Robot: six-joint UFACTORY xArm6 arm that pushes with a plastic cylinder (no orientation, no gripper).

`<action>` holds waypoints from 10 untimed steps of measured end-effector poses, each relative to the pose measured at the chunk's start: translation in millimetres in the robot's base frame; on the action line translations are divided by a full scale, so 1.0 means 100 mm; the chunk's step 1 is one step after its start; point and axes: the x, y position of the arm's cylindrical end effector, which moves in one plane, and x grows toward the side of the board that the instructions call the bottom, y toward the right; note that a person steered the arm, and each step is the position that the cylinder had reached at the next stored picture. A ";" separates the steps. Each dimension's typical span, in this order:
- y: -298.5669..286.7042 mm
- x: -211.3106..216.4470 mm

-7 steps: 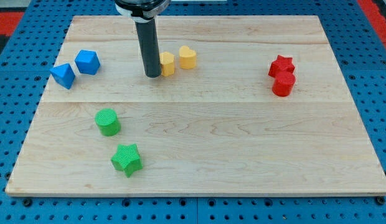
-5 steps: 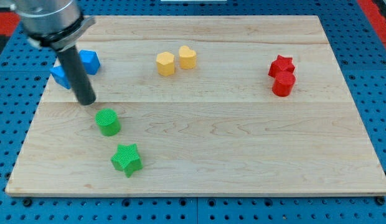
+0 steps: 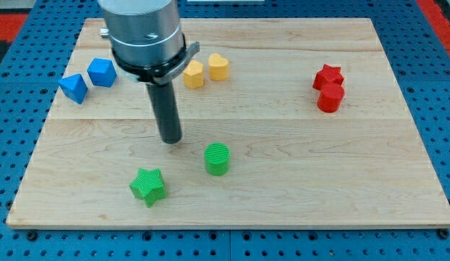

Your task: Move the green blocks below the yellow blocks

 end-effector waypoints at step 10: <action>-0.27 0.88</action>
